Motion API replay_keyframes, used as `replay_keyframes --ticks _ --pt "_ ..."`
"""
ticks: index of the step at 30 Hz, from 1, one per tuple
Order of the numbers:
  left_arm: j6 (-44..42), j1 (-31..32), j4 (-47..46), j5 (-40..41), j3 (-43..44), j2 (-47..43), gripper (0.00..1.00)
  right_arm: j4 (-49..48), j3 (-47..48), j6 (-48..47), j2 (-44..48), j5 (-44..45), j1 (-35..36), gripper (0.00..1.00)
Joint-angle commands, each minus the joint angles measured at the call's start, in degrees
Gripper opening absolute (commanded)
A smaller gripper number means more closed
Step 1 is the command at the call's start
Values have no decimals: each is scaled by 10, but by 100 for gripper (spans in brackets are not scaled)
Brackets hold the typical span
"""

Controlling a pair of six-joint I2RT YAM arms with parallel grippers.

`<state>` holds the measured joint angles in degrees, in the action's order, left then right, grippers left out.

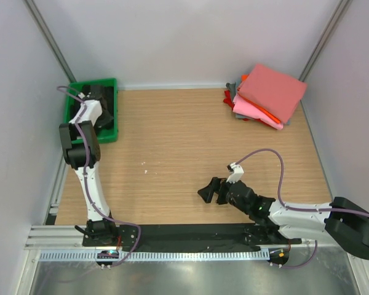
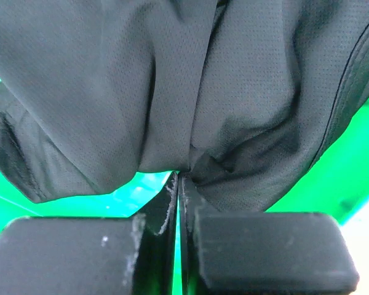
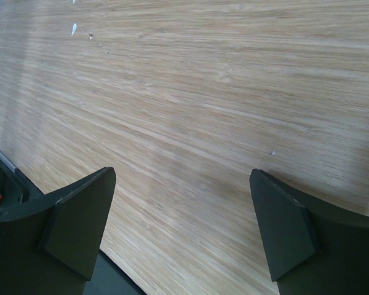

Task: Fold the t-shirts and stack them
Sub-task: Grab the tshirt from the pile

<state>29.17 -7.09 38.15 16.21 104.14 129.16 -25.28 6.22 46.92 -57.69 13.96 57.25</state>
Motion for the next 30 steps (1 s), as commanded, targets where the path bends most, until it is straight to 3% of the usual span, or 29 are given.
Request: replay_keyframes --ticks 1,9,13,15,19,21,22,23,24,26,30 --pt "-5 -6 4 15 18 -27 0 -29 20 -7 -3 12 1 97" --pt "17 -5 3 12 38 -205 0 -30 19 -7 -1 13 1 97" --pt "26 23 3 27 48 -338 0 -31 16 -5 5 16 1 97" --pt "6 66 -2 53 47 -384 0 -29 13 -3 12 18 1 97" --pt "-45 214 -5 115 32 -478 0 -20 -5 6 53 46 1 96" --pt "-46 227 0 124 11 -489 0 -19 -24 7 96 49 1 96" --pt "-45 226 12 138 7 -489 4 -22 -31 9 111 48 1 97" --pt "-51 225 17 147 4 -477 30 -27 -44 9 123 47 1 97" --pt "-59 220 22 149 4 -466 47 -28 -48 11 143 48 1 97" --pt "-63 188 49 114 19 -410 74 -27 -55 14 153 53 1 100" --pt "-26 104 58 22 35 -317 77 -33 -50 12 134 49 1 100"
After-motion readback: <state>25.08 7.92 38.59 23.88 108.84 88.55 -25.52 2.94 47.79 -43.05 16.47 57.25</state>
